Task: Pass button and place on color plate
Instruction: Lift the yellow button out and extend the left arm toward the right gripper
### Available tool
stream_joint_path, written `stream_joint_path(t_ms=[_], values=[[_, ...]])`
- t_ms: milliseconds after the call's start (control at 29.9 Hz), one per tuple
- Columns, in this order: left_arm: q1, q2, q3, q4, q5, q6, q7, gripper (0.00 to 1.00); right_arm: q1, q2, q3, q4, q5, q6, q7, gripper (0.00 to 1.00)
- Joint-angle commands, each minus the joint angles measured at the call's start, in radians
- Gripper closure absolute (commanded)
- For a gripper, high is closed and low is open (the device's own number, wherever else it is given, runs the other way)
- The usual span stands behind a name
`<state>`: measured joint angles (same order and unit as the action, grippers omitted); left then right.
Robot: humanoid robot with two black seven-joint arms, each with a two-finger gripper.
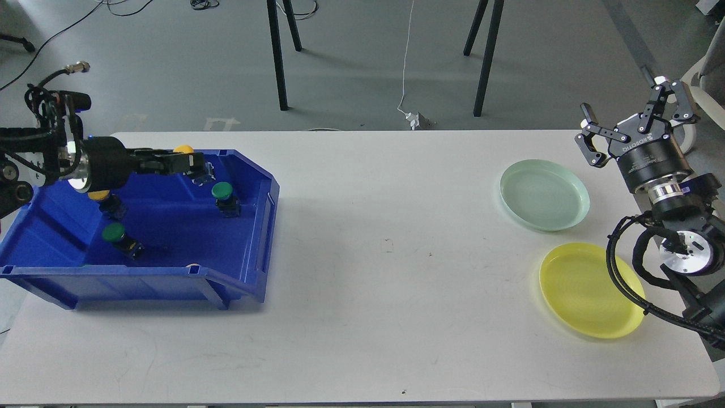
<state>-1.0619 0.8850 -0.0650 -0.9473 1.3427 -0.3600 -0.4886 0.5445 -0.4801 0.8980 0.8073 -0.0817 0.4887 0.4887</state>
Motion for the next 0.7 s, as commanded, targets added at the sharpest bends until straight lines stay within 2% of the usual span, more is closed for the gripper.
stream_joint_path(t_ms=[0, 33, 201, 535, 668], values=[[0.01, 0.009, -0.186, -0.021, -0.061, -0.101, 0.0, 0.89, 0.012, 0.005, 0.012, -0.025, -0.001, 0.0, 0.0, 0.01], [0.011, 0.006, -0.234, -0.036, -0.106, -0.129, 0.0, 0.89, 0.014, -0.002, 0.013, -0.025, -0.001, 0.0, 0.0, 0.01], [0.013, -0.061, -0.352, -0.08, -0.365, -0.129, 0.0, 0.88, 0.017, -0.011, 0.015, -0.022, -0.001, 0.0, 0.0, 0.01], [0.025, -0.478, -0.363, -0.1, -0.626, -0.129, 0.0, 0.87, 0.02, -0.057, 0.001, -0.01, -0.018, 0.0, 0.0, 0.01], [0.031, -0.601, -0.334, -0.076, -0.605, -0.045, 0.0, 0.86, 0.057, -0.06, -0.051, 0.004, -0.09, 0.0, 0.0, 0.01]])
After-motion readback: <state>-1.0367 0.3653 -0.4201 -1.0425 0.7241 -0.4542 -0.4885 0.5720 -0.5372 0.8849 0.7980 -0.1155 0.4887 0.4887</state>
